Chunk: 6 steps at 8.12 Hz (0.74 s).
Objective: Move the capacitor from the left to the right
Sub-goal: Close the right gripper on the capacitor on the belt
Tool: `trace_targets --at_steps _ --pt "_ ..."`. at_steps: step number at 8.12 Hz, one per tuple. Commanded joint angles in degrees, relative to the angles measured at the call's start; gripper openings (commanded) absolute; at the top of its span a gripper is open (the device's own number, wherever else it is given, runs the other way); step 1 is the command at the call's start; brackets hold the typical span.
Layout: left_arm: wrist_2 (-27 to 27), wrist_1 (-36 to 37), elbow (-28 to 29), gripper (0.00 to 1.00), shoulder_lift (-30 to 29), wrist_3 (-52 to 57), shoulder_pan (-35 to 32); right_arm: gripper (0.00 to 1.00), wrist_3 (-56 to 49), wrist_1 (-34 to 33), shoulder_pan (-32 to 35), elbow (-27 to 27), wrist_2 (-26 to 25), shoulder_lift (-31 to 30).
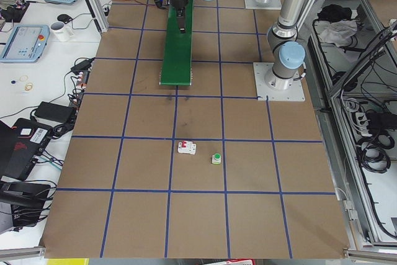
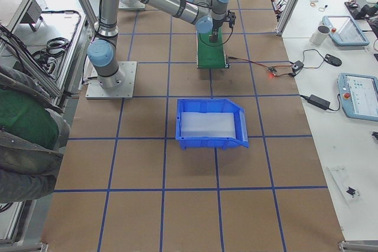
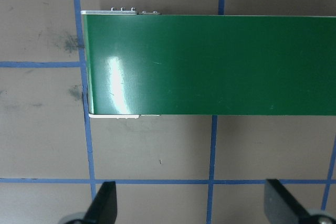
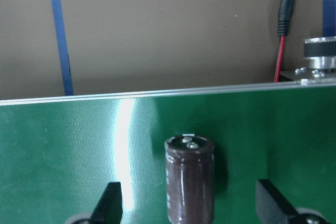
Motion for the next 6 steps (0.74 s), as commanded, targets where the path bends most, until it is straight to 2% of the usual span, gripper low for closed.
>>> trace_targets --at_steps 1,3,6 --pt "0.08 0.02 0.0 1.0 0.25 0.11 0.03 0.73 0.01 -0.13 0.0 1.08 -0.16 0.43" --pt "0.17 0.02 0.0 1.0 0.61 0.72 -0.06 0.57 0.27 0.04 -0.09 1.35 -0.33 0.7" --pt "0.52 -0.07 -0.44 1.0 1.22 0.82 -0.06 0.15 1.5 2.84 -0.7 0.47 -0.33 -0.18"
